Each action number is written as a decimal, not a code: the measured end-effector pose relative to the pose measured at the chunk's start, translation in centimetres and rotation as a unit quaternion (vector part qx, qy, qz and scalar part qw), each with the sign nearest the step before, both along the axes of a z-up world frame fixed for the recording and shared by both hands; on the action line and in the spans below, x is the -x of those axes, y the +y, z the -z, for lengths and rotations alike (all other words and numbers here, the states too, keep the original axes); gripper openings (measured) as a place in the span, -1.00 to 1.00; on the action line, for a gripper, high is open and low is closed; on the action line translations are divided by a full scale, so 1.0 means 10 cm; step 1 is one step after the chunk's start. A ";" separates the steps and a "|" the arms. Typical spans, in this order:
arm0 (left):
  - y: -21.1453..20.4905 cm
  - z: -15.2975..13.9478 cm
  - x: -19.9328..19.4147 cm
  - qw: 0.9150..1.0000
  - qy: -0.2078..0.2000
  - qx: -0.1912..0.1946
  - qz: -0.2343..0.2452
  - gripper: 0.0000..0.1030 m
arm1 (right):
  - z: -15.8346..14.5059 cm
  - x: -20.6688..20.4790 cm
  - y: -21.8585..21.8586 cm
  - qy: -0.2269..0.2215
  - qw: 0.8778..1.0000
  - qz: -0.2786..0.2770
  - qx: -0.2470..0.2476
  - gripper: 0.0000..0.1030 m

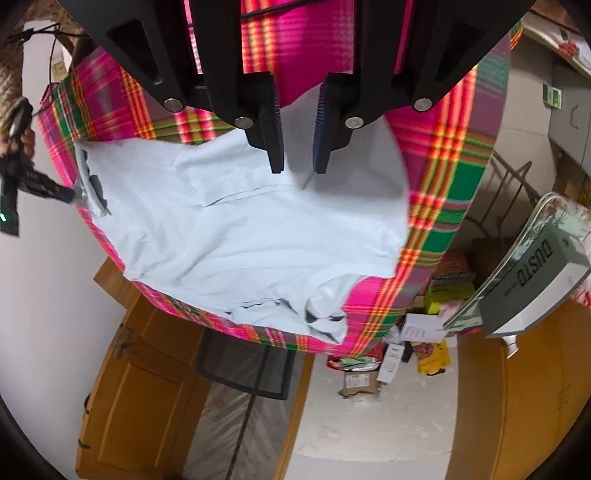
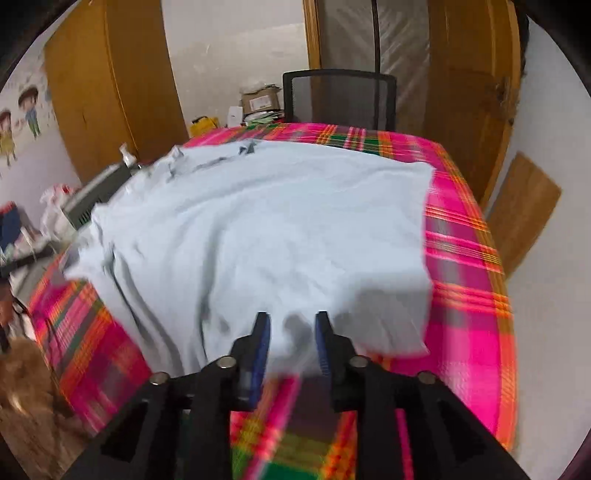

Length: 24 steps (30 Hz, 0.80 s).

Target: Fold clothes

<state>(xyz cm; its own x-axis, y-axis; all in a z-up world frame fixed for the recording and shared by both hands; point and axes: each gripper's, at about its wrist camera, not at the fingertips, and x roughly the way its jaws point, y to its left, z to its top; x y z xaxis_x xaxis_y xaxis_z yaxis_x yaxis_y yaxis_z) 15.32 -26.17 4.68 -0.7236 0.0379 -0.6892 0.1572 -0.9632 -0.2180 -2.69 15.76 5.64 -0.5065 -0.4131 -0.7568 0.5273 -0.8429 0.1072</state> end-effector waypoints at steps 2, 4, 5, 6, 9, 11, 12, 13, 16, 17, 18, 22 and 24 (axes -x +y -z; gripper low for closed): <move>0.04 0.00 0.07 1.000 -0.004 0.001 -0.001 -0.54 | 0.04 0.16 -0.11 -0.020 1.000 0.010 0.002 -0.36; 0.05 0.01 0.14 1.000 -0.011 0.001 -0.005 -0.53 | 0.09 0.29 -0.22 -0.042 0.999 0.019 -0.001 -0.36; 0.06 0.02 0.17 1.000 -0.015 0.002 -0.007 -0.53 | 0.12 0.34 -0.27 -0.051 0.998 0.022 -0.007 -0.36; 0.07 0.03 0.20 1.000 -0.018 0.007 -0.009 -0.53 | 0.15 0.37 -0.32 -0.055 0.998 0.027 -0.019 -0.36; 0.09 0.04 0.24 1.000 -0.023 0.015 -0.010 -0.48 | 0.23 0.38 -0.36 -0.059 0.996 0.049 -0.055 -0.36; 0.09 0.05 0.24 1.000 -0.025 0.014 -0.009 -0.47 | 0.27 0.38 -0.33 -0.063 0.993 0.071 -0.066 -0.37; 0.09 0.06 0.25 1.000 -0.027 0.013 -0.009 -0.47 | 0.29 0.37 -0.32 -0.066 0.992 0.081 -0.072 -0.42; 0.09 0.06 0.25 0.999 -0.028 0.014 -0.009 -0.47 | 0.31 0.37 -0.30 -0.068 0.990 0.092 -0.078 -0.56; 0.08 0.08 0.26 0.999 -0.033 0.019 -0.011 -0.46 | 0.29 0.29 -0.22 -0.064 0.988 0.115 -0.077 -0.87; 0.07 0.08 0.26 0.999 -0.034 0.019 -0.010 -0.46 | 0.25 0.23 -0.17 -0.057 0.989 0.118 -0.070 -0.90; 0.07 0.09 0.27 0.999 -0.035 0.019 -0.010 -0.46 | 0.22 0.15 -0.13 -0.052 0.990 0.119 -0.062 -0.90; 0.05 0.13 0.27 0.999 -0.041 0.017 -0.008 -0.46 | 0.12 -0.05 0.07 -0.041 0.989 0.136 -0.035 -0.91; 0.06 0.15 0.26 0.999 -0.042 0.017 -0.006 -0.46 | 0.12 -0.13 0.18 -0.043 0.988 0.150 -0.020 -0.91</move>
<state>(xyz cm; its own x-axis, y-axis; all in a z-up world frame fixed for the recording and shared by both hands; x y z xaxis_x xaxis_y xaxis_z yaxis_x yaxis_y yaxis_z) 12.70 -25.60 3.20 -0.6632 0.0046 -0.7484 0.1860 -0.9676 -0.1708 -1.43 17.52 4.40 -0.5344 -0.2222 -0.8155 0.2432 -0.9644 0.1035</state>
